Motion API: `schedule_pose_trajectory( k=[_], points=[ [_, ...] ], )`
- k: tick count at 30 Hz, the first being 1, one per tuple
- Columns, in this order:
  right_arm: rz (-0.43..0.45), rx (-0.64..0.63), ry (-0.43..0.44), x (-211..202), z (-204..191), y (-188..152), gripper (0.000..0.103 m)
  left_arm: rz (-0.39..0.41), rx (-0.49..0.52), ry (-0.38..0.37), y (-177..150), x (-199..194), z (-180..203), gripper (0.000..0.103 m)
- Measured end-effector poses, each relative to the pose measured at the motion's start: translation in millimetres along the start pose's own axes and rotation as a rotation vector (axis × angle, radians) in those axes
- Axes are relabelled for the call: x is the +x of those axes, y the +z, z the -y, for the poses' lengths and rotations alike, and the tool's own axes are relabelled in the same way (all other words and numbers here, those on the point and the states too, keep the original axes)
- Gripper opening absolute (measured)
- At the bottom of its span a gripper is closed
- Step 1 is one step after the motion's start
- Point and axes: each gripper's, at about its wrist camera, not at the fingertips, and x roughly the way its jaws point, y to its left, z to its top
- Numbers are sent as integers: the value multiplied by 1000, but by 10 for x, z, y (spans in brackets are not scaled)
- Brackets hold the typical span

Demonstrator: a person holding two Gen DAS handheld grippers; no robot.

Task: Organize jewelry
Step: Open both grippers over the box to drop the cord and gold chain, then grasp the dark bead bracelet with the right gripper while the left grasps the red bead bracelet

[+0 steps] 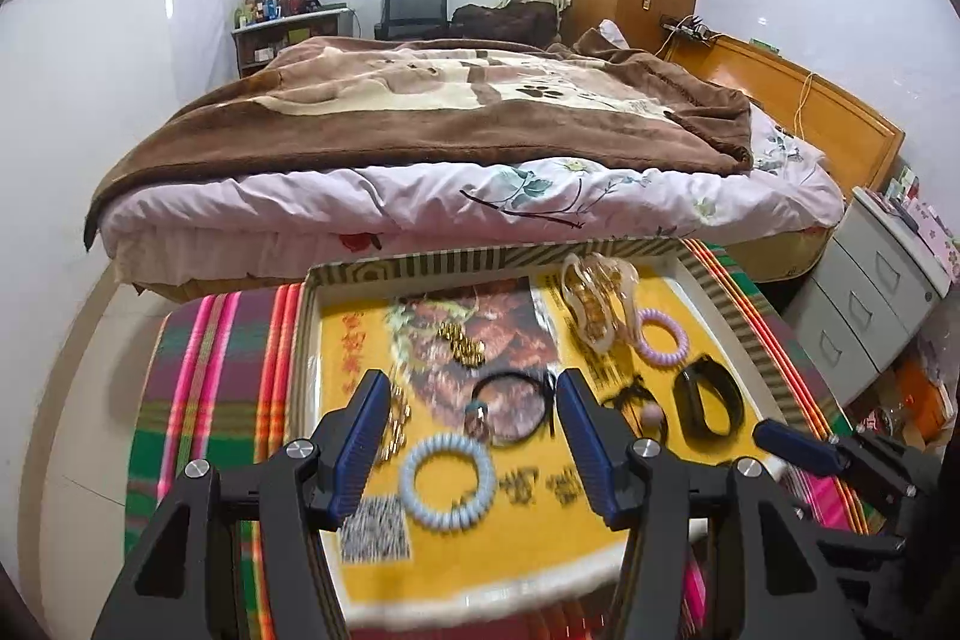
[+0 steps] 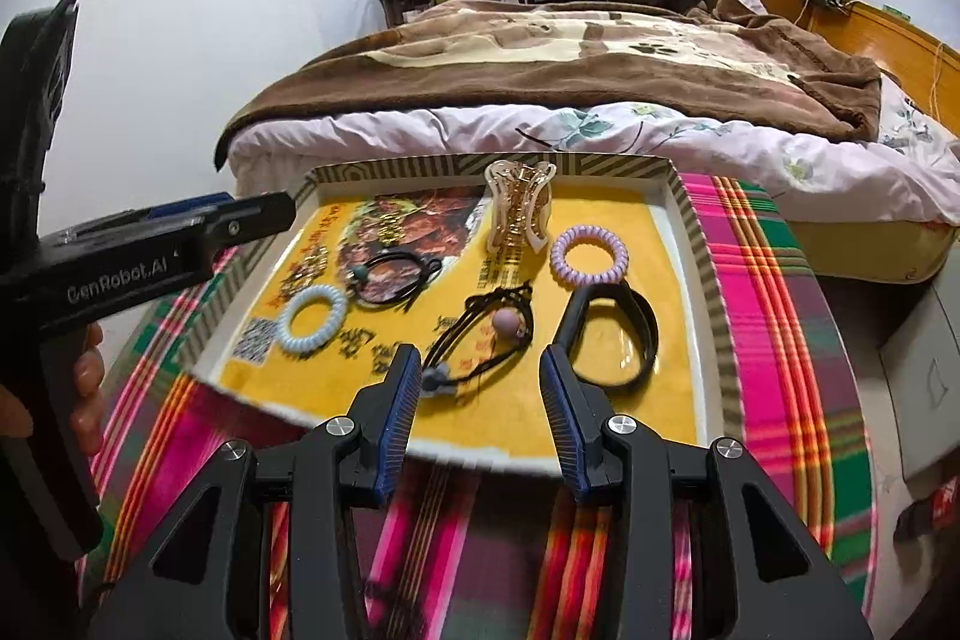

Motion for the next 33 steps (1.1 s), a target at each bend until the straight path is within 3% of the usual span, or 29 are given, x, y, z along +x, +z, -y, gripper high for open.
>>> schedule_pose_trajectory(
  k=[4, 6, 9, 13, 16, 24, 31, 32, 33],
  points=[
    [-1, -13, 5, -166, -35, -147, 42, 4, -12, 2, -183, -224, -21, 58],
    [-4, -18, 11, -229, -55, -218, 43, 3, -15, 7, -304, -334, -26, 67],
    [-14, -29, 14, -302, -80, -332, 44, 0, -12, 20, -453, -460, -31, 68],
    [-48, -33, 33, -342, -105, -531, 47, -2, -51, 8, -687, -635, -135, 68],
    [-86, -47, 33, -344, -111, -707, 49, -8, -83, 5, -881, -722, -212, 76],
    [-164, -90, 43, -168, -249, -924, 49, -77, -176, -41, -1240, -672, -382, 77],
    [-170, -154, 21, -98, -439, -955, 50, -96, -156, -49, -1268, -603, -305, 77],
    [-172, -151, 22, -100, -426, -952, 47, -100, -152, -51, -1269, -585, -282, 77],
    [-170, -151, 26, -112, -415, -953, 36, -108, -148, -56, -1269, -564, -259, 77]
  ],
)
